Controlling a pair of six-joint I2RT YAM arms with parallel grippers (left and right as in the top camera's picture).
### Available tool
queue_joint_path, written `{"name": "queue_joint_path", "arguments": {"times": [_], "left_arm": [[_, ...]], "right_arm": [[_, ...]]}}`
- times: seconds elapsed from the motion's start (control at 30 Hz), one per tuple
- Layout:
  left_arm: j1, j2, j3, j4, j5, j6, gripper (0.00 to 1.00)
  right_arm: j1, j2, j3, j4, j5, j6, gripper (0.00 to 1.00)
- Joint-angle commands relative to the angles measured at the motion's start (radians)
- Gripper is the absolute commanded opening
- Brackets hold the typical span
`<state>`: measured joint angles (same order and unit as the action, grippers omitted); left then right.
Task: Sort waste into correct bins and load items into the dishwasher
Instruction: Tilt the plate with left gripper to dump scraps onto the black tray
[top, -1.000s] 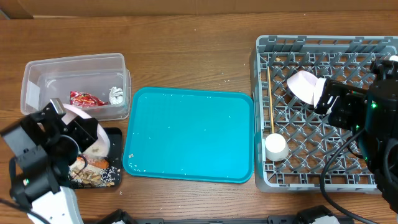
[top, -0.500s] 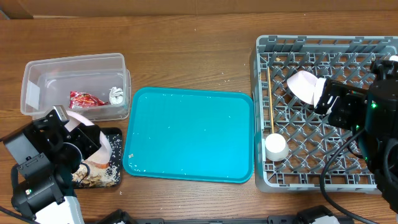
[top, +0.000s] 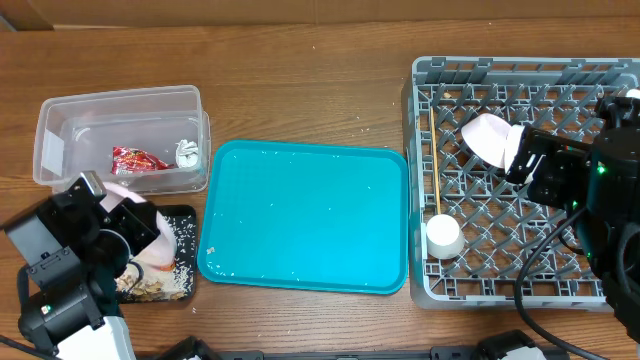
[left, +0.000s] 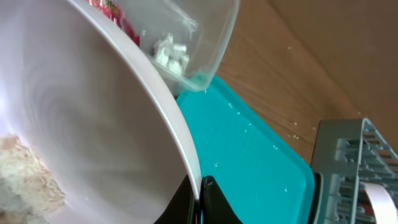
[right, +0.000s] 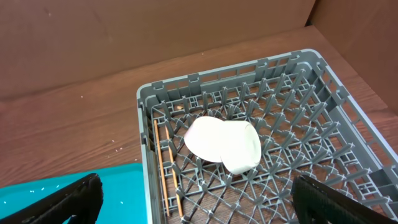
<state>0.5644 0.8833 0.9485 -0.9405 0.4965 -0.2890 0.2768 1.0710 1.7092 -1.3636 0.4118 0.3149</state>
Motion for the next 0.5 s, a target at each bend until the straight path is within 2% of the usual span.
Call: {"name": "queue_joint_path", "arguments": {"times": [0.0, 0.03, 0.1, 0.17, 0.23, 0.27, 0.3, 0.33, 0.37, 0.4, 0.47], "left_arm": [[0.009, -0.013, -0.006, 0.006, -0.113, -0.008, 0.04], [0.012, -0.014, -0.006, -0.008, -0.078, -0.035, 0.04], [0.009, -0.014, -0.006, -0.006, -0.009, -0.001, 0.04], [0.005, -0.014, -0.006, -0.003, -0.011, -0.004, 0.04], [0.006, -0.014, -0.006, 0.003, 0.119, -0.008, 0.04], [0.005, -0.014, -0.006, 0.022, 0.126, 0.042, 0.04], [0.003, -0.014, -0.007, 0.04, 0.066, 0.086, 0.04], [0.004, -0.012, -0.008, 0.041, -0.027, 0.055, 0.04], [0.01, -0.011, -0.007, 0.025, -0.061, -0.021, 0.04], [0.011, -0.013, -0.007, 0.011, -0.02, -0.05, 0.04], [0.009, -0.014, -0.007, 0.013, 0.087, -0.014, 0.04]], "right_arm": [[0.003, -0.002, 0.009, 0.003, 0.014, 0.008, 1.0], [0.003, -0.002, 0.009, 0.003, 0.014, 0.008, 1.0], [0.003, -0.002, 0.009, 0.003, 0.014, 0.008, 1.0], [0.003, -0.002, 0.009, 0.003, 0.014, 0.008, 1.0], [0.003, -0.002, 0.009, 0.003, 0.014, 0.008, 1.0], [0.003, -0.002, 0.009, 0.003, 0.014, 0.008, 1.0], [0.003, -0.002, 0.009, 0.003, 0.014, 0.008, 1.0], [0.003, -0.002, 0.009, 0.003, 0.014, 0.008, 1.0], [0.003, -0.002, 0.009, 0.003, 0.014, 0.008, 1.0], [0.003, -0.002, 0.009, 0.003, 0.014, 0.008, 1.0], [0.003, -0.002, 0.009, 0.003, 0.014, 0.008, 1.0]]}}
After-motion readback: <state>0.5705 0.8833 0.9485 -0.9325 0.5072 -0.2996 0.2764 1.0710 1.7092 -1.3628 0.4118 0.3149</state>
